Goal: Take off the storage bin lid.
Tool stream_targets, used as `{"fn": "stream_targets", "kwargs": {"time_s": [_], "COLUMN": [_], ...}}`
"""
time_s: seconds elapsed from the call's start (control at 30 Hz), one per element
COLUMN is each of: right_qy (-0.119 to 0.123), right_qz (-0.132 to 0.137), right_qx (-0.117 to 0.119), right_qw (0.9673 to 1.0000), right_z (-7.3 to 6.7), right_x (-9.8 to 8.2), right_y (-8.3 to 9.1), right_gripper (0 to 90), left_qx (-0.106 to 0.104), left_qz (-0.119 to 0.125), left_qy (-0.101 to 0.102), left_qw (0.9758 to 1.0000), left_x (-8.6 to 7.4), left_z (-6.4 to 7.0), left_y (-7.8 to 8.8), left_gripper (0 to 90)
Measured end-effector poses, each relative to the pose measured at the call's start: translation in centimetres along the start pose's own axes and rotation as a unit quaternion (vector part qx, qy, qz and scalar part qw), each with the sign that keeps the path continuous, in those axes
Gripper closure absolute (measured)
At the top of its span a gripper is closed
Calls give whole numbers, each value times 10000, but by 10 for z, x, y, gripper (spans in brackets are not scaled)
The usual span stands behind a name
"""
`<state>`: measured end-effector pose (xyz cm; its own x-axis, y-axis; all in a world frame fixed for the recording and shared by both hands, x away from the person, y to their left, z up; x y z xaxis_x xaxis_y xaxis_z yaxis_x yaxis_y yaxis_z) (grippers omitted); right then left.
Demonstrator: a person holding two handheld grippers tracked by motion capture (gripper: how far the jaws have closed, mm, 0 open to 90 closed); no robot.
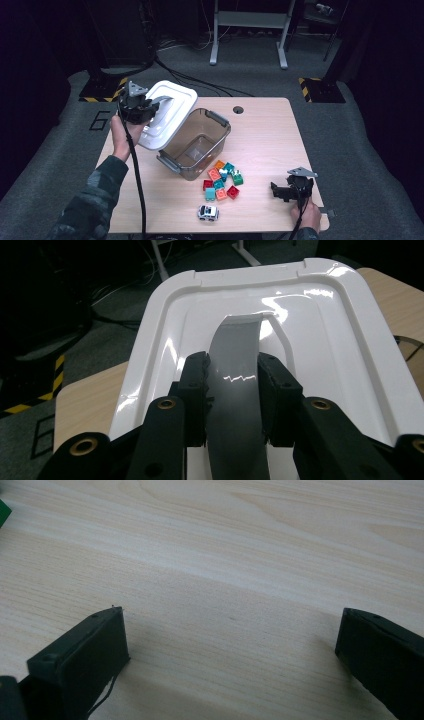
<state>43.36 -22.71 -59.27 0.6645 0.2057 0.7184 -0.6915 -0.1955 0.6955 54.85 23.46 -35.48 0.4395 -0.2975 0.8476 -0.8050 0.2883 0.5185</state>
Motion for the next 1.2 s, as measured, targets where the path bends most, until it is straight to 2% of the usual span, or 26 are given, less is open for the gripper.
{"fn": "stream_targets", "kwargs": {"time_s": [0.03,0.07,0.17,0.2,0.5,0.53,0.67,0.97,1.2], "right_qy": [6,-1,0,0,-2,1,-3,1,1], "right_qz": [0,0,0,0,0,-1,-1,0,0], "right_qx": [-10,-1,-1,-1,-1,-1,0,-1,-1], "right_qw": [10000,10000,10000,10000,10000,10000,10000,10000,10000], "right_z": [0,0,0,0,0,0,0,0,0], "right_x": [0,0,0,0,0,0,0,0,0], "right_y": [0,0,0,0,0,0,0,0,0], "right_gripper": [0,0,0,0,0,0,0,0,0], "left_qx": [68,68,210,210,513,528,693,888,1115], "left_qz": [-15,-15,-41,-41,-120,-165,-213,-371,-577], "left_qy": [48,48,144,144,364,337,504,695,891], "left_qw": [10000,10000,9997,9997,9979,9979,9961,9929,9881], "left_x": [-4,-4,-11,-11,-32,-35,-46,-69,-99], "left_z": [-7,-7,-21,-21,-50,-52,-65,-79,-91], "left_y": [0,0,0,0,-4,-4,-7,-17,-30], "left_gripper": [677,677,677,678,678,678,678,678,678]}}
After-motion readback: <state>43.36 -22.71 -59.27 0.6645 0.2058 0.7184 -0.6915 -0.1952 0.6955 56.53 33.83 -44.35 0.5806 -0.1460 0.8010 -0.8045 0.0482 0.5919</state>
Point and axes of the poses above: each handheld gripper's, and its own axes: y roughly backward along the jaws, x roughly out of its top, z roughly to its right, the point moved 9 cm from there along -y, roughly forward along the jaws, and after that the axes turned 1 degree about -x, right-handed, at the moved point
